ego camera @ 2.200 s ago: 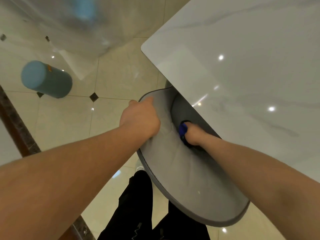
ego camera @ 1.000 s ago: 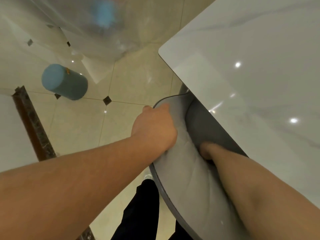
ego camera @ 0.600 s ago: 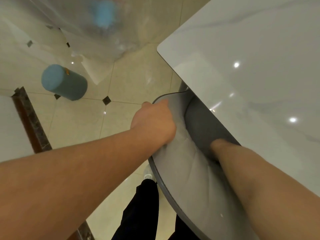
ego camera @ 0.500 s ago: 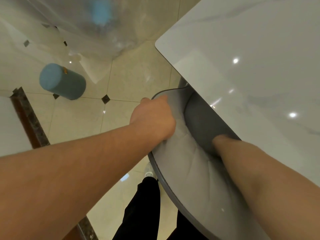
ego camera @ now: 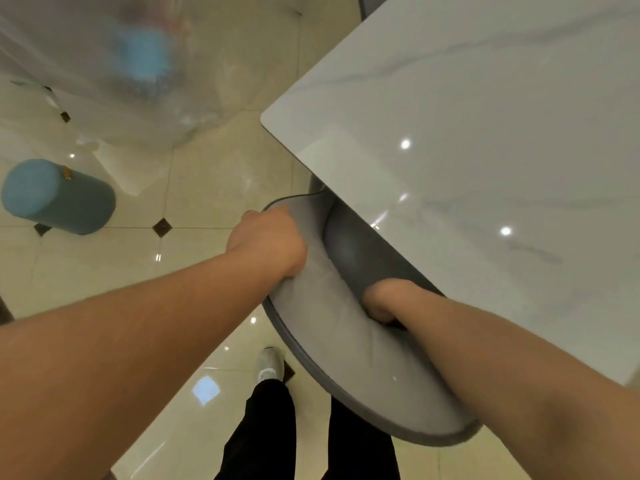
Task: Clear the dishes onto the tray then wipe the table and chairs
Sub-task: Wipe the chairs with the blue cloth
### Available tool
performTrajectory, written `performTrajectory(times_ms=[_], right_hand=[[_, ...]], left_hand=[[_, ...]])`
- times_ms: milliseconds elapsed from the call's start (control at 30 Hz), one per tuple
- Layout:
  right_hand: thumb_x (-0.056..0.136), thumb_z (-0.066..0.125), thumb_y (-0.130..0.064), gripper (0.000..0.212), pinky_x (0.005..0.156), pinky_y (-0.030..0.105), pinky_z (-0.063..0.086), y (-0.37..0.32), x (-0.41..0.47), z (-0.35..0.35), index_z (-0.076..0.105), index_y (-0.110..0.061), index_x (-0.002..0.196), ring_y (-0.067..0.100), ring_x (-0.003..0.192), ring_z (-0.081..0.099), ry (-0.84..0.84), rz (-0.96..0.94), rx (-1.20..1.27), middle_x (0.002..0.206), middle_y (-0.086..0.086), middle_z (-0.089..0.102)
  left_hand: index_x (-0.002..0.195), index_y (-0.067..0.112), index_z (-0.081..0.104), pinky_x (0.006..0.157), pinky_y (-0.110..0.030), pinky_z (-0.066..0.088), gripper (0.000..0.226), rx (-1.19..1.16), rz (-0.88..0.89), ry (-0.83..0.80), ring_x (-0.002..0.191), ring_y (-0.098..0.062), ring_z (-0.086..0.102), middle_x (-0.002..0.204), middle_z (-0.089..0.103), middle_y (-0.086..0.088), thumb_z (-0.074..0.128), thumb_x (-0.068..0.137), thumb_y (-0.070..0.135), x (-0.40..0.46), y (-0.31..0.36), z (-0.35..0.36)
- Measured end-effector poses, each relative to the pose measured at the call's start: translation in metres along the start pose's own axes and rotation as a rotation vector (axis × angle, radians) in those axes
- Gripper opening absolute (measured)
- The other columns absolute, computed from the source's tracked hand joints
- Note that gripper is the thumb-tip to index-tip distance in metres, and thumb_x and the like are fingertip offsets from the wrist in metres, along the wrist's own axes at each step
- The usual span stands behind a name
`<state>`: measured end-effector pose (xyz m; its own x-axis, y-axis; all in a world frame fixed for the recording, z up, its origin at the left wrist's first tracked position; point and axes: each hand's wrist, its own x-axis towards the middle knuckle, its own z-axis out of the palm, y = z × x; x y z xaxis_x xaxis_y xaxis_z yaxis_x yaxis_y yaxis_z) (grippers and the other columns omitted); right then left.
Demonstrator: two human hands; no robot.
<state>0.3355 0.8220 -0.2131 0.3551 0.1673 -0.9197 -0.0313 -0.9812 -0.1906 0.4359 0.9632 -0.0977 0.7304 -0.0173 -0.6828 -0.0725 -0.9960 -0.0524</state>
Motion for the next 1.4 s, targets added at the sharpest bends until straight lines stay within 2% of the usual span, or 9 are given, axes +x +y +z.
performTrajectory(times_ms=[67,233,367,533,733,833,967,1267,1400], right_hand=[[0.087,0.052,0.001,0.034,0.074,0.025,0.057,0.006,-0.035,-0.012,0.070,-0.001,0.116,0.031,0.092,0.065,-0.025,-0.018,0.100,0.122,0.018,0.069],[0.092,0.058,-0.002,0.057,0.093,0.019,0.050,0.021,-0.177,-0.013,0.064,-0.044,0.131,0.002,0.108,0.062,0.198,-0.252,0.688,0.130,-0.024,0.062],[0.086,0.053,0.015,0.058,0.082,0.030,0.058,0.024,-0.210,0.009,0.076,-0.031,0.112,0.019,0.095,0.072,0.388,-0.106,1.306,0.110,0.002,0.076],[0.094,0.048,-0.001,0.055,0.093,0.028,0.043,-0.037,-0.185,0.039,0.056,-0.030,0.141,0.023,0.119,0.058,0.512,0.193,0.726,0.141,0.005,0.058],[0.080,0.058,0.005,0.054,0.088,0.035,0.058,-0.090,-0.310,0.035,0.077,-0.036,0.109,0.023,0.100,0.071,0.393,-0.213,1.090,0.114,-0.001,0.074],[0.083,0.051,0.008,0.057,0.070,0.030,0.058,-0.090,-0.310,0.049,0.075,-0.035,0.113,0.020,0.084,0.072,0.629,0.091,1.172,0.100,0.003,0.075],[0.091,0.042,0.002,0.060,0.092,0.035,0.051,-0.081,-0.251,0.062,0.054,-0.028,0.142,0.028,0.116,0.059,0.874,0.585,1.035,0.135,0.005,0.061],[0.082,0.047,0.012,0.061,0.082,0.039,0.059,-0.132,-0.268,0.032,0.079,-0.037,0.100,0.027,0.099,0.070,0.745,0.009,1.288,0.112,0.002,0.073],[0.089,0.045,0.007,0.054,0.093,0.040,0.054,-0.089,-0.263,0.066,0.066,-0.028,0.123,0.029,0.108,0.064,0.956,0.405,1.241,0.124,0.012,0.067]], left_hand=[[0.152,0.023,0.036,0.095,-0.040,0.047,0.070,0.006,0.006,-0.005,0.129,-0.034,0.048,0.143,0.046,-0.018,0.056,0.085,0.012,0.001,0.001,0.000],[0.147,0.017,0.042,0.097,-0.038,0.045,0.061,-0.060,0.039,0.010,0.133,-0.033,0.045,0.145,0.049,-0.014,0.054,0.087,0.013,-0.004,0.000,-0.002],[0.145,0.014,0.047,0.091,-0.034,0.043,0.052,-0.349,0.027,0.079,0.130,-0.035,0.049,0.145,0.049,-0.016,0.051,0.092,0.015,-0.014,-0.002,-0.008],[0.156,0.024,0.033,0.098,-0.043,0.049,0.058,-0.857,0.043,0.183,0.122,-0.038,0.052,0.153,0.031,-0.012,0.046,0.099,0.028,-0.042,-0.023,-0.002],[0.157,0.027,0.023,0.105,-0.053,0.045,0.073,-1.148,0.083,-0.027,0.117,-0.029,0.048,0.155,0.028,-0.001,0.048,0.094,0.054,-0.080,-0.054,0.022],[0.156,0.034,0.022,0.101,-0.051,0.046,0.064,-1.246,0.110,-0.272,0.120,-0.027,0.046,0.144,0.041,0.000,0.046,0.100,0.053,-0.096,-0.072,0.017],[0.153,0.025,0.035,0.094,-0.049,0.052,0.057,-1.090,0.120,-0.423,0.116,-0.025,0.056,0.128,0.050,-0.003,0.044,0.103,0.052,-0.113,-0.104,0.013],[0.131,0.018,0.055,0.089,-0.048,0.058,0.039,-1.062,0.191,-0.496,0.097,-0.025,0.072,0.114,0.068,-0.008,0.042,0.105,0.043,-0.134,-0.110,0.006],[0.128,0.019,0.049,0.082,-0.046,0.061,0.031,-1.017,0.181,-0.476,0.096,-0.025,0.072,0.117,0.065,-0.010,0.043,0.106,0.040,-0.140,-0.104,0.002]])
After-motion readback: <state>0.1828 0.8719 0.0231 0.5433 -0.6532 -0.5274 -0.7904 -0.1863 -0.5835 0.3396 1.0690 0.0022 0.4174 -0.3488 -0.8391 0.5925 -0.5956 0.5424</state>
